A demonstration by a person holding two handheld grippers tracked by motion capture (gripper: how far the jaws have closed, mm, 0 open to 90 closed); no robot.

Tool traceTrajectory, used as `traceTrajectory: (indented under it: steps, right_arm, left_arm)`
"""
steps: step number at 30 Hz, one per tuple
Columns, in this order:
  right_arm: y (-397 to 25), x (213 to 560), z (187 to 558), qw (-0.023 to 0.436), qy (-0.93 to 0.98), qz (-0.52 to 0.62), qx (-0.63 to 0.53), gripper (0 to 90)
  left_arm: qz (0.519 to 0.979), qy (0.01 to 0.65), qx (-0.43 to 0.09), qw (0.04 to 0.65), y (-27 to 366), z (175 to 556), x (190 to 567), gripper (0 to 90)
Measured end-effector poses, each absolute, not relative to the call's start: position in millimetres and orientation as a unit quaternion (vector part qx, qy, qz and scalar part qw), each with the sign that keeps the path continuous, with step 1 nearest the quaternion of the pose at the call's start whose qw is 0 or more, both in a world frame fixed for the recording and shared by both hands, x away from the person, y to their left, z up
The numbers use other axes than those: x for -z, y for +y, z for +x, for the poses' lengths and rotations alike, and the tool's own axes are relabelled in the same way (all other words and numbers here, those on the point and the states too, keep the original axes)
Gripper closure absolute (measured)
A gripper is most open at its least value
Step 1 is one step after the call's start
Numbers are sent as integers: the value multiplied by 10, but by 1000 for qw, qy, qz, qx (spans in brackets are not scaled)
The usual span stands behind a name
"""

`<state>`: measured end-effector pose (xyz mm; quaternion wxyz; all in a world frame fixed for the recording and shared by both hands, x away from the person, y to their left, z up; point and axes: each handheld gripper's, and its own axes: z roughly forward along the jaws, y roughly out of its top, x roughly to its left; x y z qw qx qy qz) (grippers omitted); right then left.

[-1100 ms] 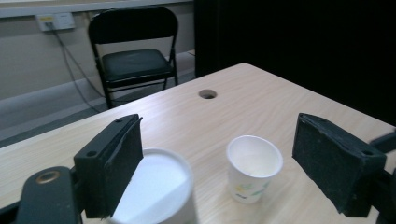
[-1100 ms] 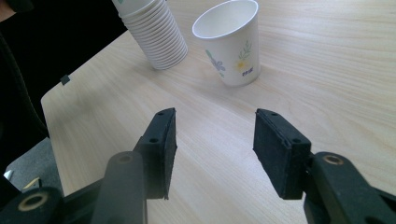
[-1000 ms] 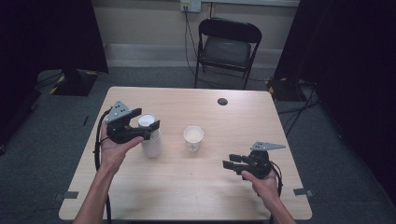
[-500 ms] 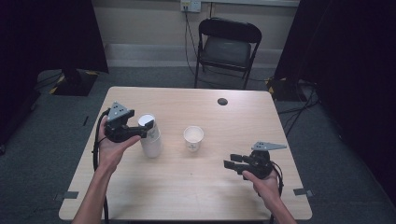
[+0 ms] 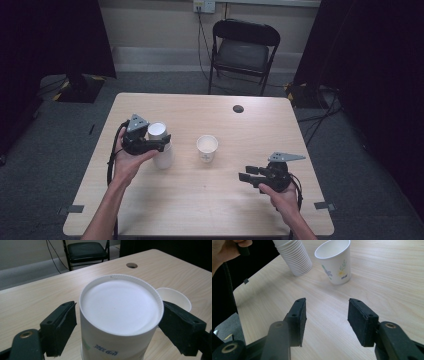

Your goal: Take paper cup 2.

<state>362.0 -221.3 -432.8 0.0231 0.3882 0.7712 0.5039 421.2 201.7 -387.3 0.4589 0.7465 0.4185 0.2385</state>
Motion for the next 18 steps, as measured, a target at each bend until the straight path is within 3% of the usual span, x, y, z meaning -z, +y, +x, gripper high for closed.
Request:
traceTrajectory:
  steps: [18]
  right_arm:
    - [-2215, 4335, 3621, 22, 770, 391, -504, 492]
  left_arm:
    - [761, 430, -218, 434, 2012, 4299, 4050, 184]
